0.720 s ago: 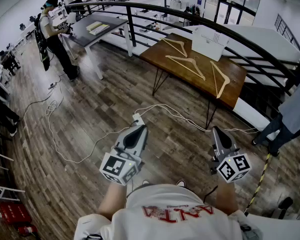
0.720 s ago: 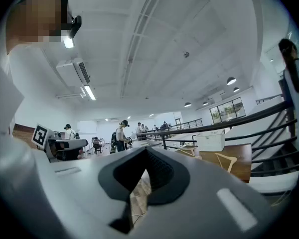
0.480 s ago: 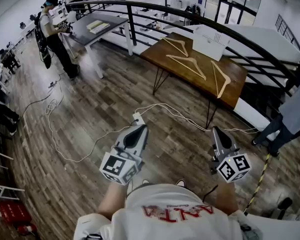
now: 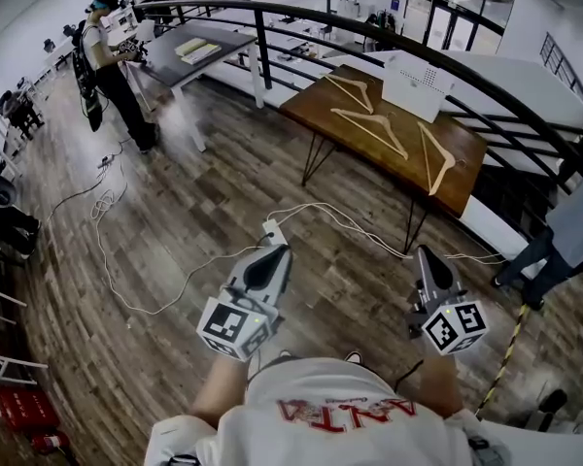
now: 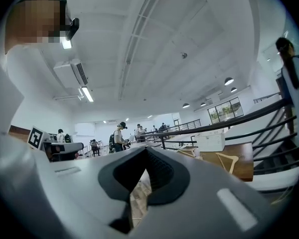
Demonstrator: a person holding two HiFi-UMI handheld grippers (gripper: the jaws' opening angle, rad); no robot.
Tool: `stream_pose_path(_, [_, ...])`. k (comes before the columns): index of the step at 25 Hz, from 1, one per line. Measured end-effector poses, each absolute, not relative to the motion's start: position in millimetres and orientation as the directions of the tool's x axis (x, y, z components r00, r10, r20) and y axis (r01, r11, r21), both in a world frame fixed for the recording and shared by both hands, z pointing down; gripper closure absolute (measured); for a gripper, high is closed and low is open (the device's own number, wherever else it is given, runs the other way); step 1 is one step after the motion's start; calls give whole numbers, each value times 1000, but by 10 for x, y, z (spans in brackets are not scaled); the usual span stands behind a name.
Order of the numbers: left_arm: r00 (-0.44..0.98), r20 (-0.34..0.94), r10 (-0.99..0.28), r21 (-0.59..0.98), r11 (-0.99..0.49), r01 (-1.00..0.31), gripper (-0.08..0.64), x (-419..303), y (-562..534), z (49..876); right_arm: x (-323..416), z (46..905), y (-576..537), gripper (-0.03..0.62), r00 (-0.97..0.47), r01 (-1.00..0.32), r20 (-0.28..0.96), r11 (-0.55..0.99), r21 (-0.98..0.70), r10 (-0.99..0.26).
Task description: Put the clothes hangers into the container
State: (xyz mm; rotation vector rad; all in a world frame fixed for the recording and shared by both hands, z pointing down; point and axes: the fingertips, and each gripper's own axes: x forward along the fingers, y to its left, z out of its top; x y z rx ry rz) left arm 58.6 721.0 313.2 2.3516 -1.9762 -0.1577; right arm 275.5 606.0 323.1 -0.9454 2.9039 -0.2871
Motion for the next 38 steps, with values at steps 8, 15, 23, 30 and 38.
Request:
stream_pose_path(8, [183,-28,-983,127,-185,-975,549,405,7249,3206,2559,3337,6063,592,-805,-576,5,780,-245,-593])
stream_pose_path(15, [204,-2,-979,119,-203,-972,549,43,7383,3378,2147,3436,6309,592,-805,-582,12,785,-214,-593])
stream_pose_path(23, [254,7,-967,150,-250,-956,549,-203,7321,3551,1959,3596,6305,592,-775,-623,60,746,-235,-629])
stream_pose_path(30, [257,16,-966,154,-252,-955,549,-423,6872,3584,1688,3646,5865,592,-779,-624,72,756,-197,-623])
stream_pose_path(38, [241,18,-970,137,-236,-962,549,-547,6064,3445,1488,3588,4986,592,-799,-597,63,774,-211,-599])
